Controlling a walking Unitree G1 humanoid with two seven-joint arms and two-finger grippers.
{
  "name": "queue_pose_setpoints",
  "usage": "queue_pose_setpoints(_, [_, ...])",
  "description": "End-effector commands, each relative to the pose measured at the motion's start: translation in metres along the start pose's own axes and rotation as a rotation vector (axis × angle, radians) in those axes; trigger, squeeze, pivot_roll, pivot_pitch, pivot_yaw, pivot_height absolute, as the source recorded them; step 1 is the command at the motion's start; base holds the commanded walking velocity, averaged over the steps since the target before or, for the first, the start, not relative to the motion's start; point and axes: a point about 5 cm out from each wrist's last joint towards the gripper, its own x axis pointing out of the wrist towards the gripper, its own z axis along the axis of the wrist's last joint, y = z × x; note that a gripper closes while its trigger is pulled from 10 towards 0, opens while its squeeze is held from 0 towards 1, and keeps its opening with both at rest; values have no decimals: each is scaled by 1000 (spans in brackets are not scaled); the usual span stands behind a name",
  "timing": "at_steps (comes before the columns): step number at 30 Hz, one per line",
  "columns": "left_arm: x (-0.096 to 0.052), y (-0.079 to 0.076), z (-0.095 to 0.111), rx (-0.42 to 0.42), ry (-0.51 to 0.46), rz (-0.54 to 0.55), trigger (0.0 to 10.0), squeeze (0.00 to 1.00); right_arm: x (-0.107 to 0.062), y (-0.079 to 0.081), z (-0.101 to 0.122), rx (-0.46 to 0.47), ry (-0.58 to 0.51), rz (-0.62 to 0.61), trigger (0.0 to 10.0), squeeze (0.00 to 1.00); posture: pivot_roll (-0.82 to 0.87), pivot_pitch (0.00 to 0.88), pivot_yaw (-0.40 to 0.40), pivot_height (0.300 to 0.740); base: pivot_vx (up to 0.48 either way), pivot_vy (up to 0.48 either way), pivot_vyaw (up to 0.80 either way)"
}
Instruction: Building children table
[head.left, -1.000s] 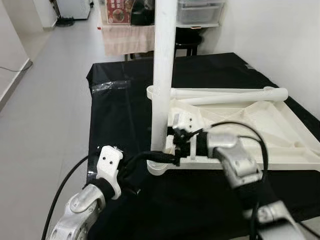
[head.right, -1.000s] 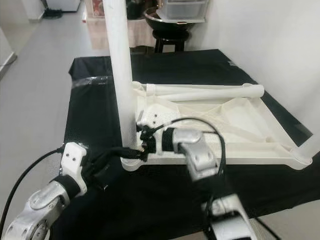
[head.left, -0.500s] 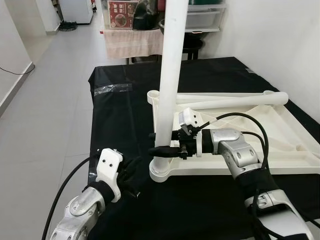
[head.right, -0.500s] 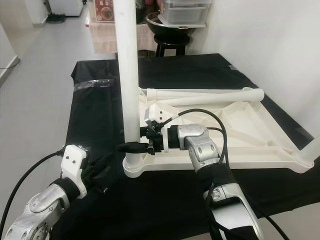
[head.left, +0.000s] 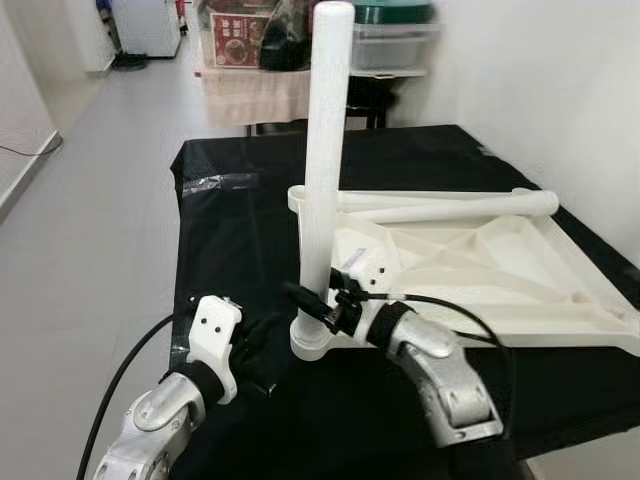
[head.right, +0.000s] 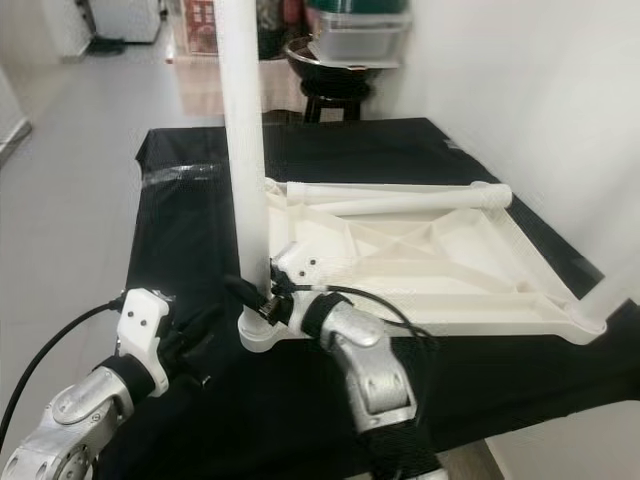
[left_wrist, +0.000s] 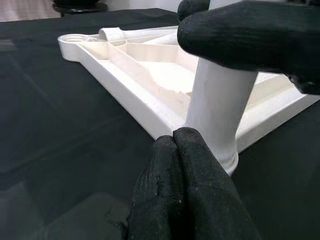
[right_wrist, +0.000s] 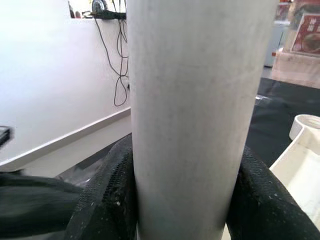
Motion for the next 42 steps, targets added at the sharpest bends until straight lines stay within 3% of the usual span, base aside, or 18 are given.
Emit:
queue_pose_setpoints(1, [0, 3, -4, 0, 21, -5, 10000, 0, -9, -18, -28, 65, 149, -104, 0, 0, -22, 70, -45, 740, 0, 0, 0])
queue_pose_setpoints(7, [0, 2, -4, 1, 23, -3, 10000, 0, -7, -16, -26, 54, 155, -69, 0, 0, -15, 65, -49, 740, 0, 0, 0])
queue_pose_setpoints(8, [0, 2, -4, 1, 22, 4, 10000, 0, -7, -17, -23, 76, 146, -60, 6902, 0, -8, 62, -49, 740, 0, 0, 0])
queue_pose_setpoints(9, [0, 2, -4, 1, 22, 4, 10000, 0, -7, -17, -23, 76, 146, -60, 6902, 0, -8, 62, -49, 740, 0, 0, 0])
queue_pose_setpoints(10, [1, 2, -5, 0, 21, 8, 10000, 0, -6, -18, -19, 112, 124, -17, 10000, 1000, -4, 56, -48, 740, 0, 0, 0])
queue_pose_setpoints(11, [1, 2, -5, 0, 21, 8, 10000, 0, -6, -18, -19, 112, 124, -17, 10000, 1000, -4, 56, -48, 740, 0, 0, 0])
queue_pose_setpoints(13, [1, 2, -5, -2, 23, 7, 10000, 0, -5, -18, -6, 100, 78, 121, 10000, 1000, 4, 53, -43, 740, 0, 0, 0])
queue_pose_setpoints(16, [1, 2, -6, -3, 26, 5, 10000, 0, -5, -18, 2, 68, 65, 210, 10000, 1000, 10, 47, -37, 740, 0, 0, 0])
queue_pose_setpoints(17, [1, 2, -6, -4, 28, 1, 10000, 0, -6, -18, 9, 21, 59, 282, 10000, 937, 17, 44, -38, 740, 0, 0, 0])
queue_pose_setpoints(18, [0, 2, -7, -4, 30, -1, 10000, 0, -7, -21, 15, -24, 57, 352, 10000, 0, 21, 42, -38, 740, 0, 0, 0])
queue_pose_setpoints(25, [-2, 0, -8, -2, 33, -2, 10000, 0, -7, -36, 22, -90, 115, 576, 10000, 0, 40, 40, -42, 740, 0, 0, 0])
queue_pose_setpoints(32, [-4, -2, -8, 19, 42, -10, 10000, 0, 7, -46, 22, -51, 136, 580, 10000, 0, 57, 45, -41, 740, 0, 0, 0])
queue_pose_setpoints(33, [-4, -4, -8, 33, 48, -15, 10000, 0, 12, -48, 23, -28, 129, 573, 4510, 0, 63, 47, -39, 740, 0, 0, 0])
queue_pose_setpoints(34, [-4, -4, -8, 33, 48, -15, 10000, 0, 12, -48, 23, -28, 129, 573, 4510, 0, 63, 47, -39, 740, 0, 0, 0])
queue_pose_setpoints(35, [-5, -5, -8, 44, 52, -20, 10000, 0, 15, -49, 22, -5, 128, 585, 0, 0, 73, 52, -40, 740, 0, 0, 0])
queue_pose_setpoints(42, [-7, -9, -7, 79, 59, -34, 10000, 0, 12, -53, 14, 24, 161, 621, 0, 0, 81, 58, -48, 740, 0, 0, 0])
